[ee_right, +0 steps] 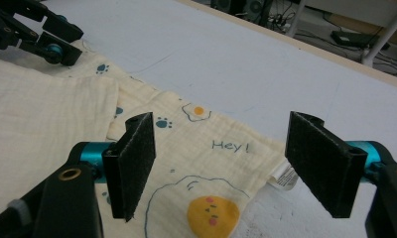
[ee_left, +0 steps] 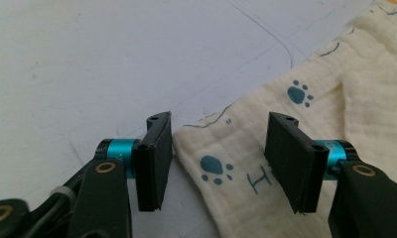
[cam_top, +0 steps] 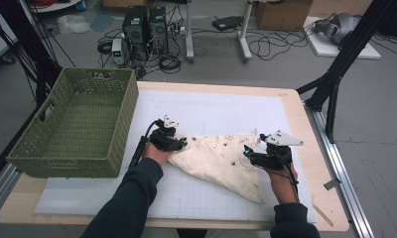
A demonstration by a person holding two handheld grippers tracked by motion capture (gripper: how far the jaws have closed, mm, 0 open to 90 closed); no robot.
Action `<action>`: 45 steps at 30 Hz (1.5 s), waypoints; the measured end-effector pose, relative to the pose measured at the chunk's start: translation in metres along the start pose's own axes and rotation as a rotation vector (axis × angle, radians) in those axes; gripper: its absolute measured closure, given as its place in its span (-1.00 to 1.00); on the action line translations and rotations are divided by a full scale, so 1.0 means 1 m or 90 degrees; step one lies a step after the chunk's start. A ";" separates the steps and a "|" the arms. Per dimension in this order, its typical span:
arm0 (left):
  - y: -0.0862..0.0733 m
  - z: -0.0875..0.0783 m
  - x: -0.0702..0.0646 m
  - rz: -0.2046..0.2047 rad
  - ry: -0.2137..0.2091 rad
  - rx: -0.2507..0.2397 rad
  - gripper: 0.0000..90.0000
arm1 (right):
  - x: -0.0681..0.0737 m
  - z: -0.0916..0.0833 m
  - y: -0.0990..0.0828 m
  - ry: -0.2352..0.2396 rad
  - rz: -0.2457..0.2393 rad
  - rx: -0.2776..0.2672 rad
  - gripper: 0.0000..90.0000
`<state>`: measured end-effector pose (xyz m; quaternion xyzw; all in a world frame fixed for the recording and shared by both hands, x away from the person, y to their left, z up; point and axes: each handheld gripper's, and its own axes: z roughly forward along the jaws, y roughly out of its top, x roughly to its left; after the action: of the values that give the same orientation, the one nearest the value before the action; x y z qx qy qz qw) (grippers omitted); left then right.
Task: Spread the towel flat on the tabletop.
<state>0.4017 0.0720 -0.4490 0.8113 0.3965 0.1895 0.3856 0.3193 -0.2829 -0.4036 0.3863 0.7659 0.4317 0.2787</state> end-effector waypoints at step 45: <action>0.000 0.000 0.044 -0.173 0.067 -0.137 0.84 | -0.040 0.092 0.002 -0.067 0.056 0.139 0.95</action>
<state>0.4285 0.1067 -0.4491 0.6936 0.4994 0.2191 0.4707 0.4121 -0.2741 -0.4417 0.4699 0.7749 0.3368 0.2554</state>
